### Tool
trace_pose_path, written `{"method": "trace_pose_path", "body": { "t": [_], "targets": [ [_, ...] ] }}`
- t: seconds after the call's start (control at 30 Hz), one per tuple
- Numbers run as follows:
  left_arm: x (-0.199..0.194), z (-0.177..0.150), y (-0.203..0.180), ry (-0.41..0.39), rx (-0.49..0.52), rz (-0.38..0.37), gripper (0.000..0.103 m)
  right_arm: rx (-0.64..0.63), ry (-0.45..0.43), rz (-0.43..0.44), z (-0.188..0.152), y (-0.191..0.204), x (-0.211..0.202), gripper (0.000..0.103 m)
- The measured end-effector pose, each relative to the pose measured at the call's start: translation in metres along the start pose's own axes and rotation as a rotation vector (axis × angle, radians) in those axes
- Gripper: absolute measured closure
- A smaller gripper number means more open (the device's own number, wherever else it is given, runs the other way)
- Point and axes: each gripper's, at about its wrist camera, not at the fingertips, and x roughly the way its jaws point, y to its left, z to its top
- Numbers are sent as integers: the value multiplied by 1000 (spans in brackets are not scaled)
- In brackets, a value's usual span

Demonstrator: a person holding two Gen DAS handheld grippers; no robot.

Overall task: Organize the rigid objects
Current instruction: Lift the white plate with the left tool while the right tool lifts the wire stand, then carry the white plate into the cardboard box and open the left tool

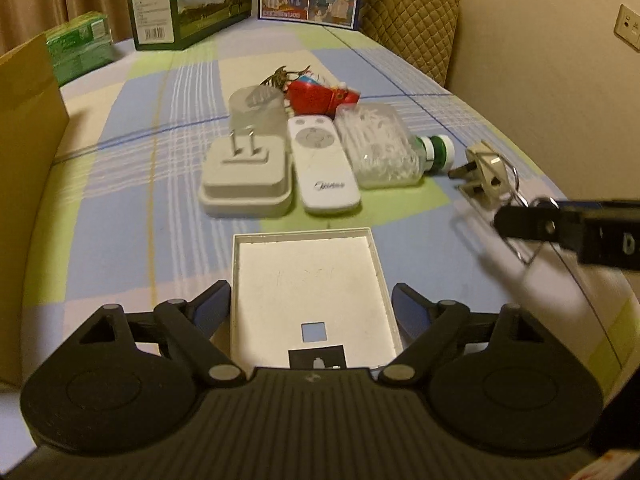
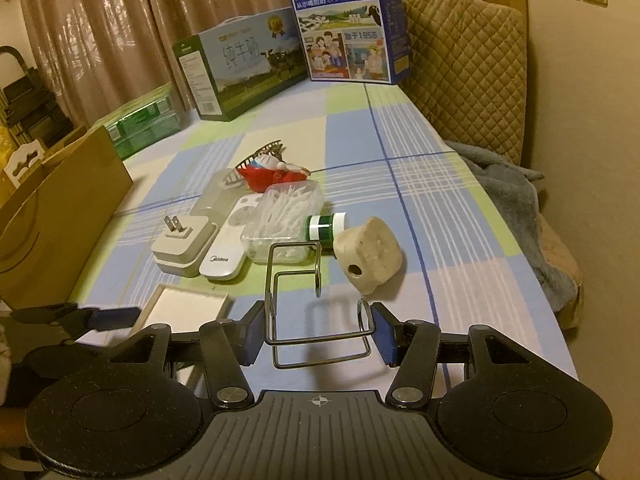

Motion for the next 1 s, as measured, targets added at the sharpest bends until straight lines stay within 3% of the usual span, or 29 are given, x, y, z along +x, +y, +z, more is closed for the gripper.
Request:
{"method": "trace_pose_path", "body": {
  "t": [0.3,0.63,0.83,1.0],
  "targets": [
    [-24,-11,13,-30,12,18,19,-13,-20,13,0,5,-3,51],
    [-87,37,42,-154,-8,23,19,-18,-79,96,21,31,-18,51],
    [-149,67,96,-229,-13,104,19,-55,-105,226,51,91,-26,51],
    [-186,63,164,-213,-29,231,19,-125,-110,363,71,172,-20,51]
  ]
}}
